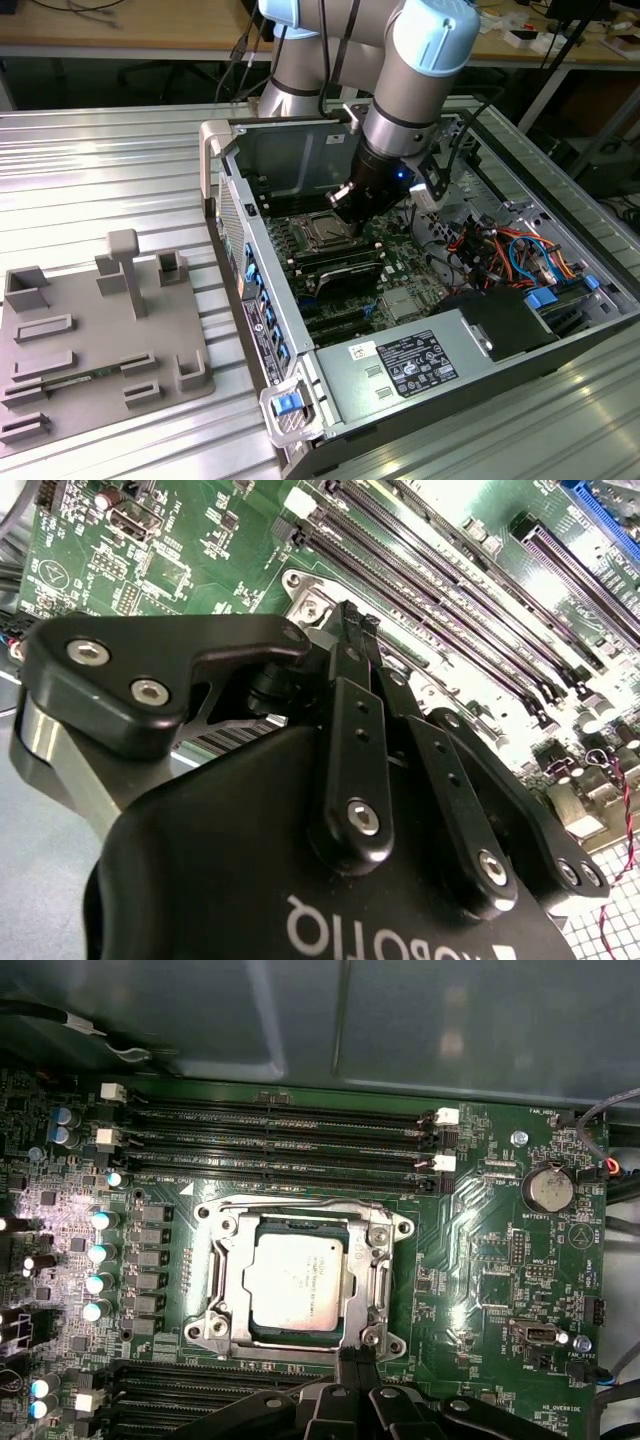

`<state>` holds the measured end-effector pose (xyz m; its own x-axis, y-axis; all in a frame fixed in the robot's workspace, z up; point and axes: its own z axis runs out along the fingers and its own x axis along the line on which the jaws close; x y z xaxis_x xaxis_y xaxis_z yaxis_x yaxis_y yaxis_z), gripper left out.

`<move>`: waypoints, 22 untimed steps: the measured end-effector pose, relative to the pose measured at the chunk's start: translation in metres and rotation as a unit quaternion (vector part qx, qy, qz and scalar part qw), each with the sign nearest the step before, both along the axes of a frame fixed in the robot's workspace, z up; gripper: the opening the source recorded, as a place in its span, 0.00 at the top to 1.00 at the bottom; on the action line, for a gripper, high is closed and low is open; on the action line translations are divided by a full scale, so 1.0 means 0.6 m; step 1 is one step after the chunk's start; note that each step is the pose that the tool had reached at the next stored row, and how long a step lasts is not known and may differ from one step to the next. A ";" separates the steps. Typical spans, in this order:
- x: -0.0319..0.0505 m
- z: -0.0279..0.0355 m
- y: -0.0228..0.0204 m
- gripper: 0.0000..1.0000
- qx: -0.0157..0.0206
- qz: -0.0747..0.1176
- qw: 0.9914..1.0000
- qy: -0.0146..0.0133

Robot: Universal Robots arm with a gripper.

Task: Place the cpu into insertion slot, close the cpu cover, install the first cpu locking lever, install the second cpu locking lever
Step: 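Install the second cpu locking lever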

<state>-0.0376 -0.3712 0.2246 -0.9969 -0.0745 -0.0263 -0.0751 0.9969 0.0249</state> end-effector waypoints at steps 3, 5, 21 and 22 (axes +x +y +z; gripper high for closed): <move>-0.001 0.000 0.0000 0.89 0.000 0.000 1.000 0.000; -0.002 0.000 0.0000 0.89 0.000 0.000 1.000 0.000; -0.007 -0.001 0.0000 0.89 0.000 0.000 1.000 0.000; -0.007 -0.001 0.0000 0.89 0.000 0.000 1.000 0.000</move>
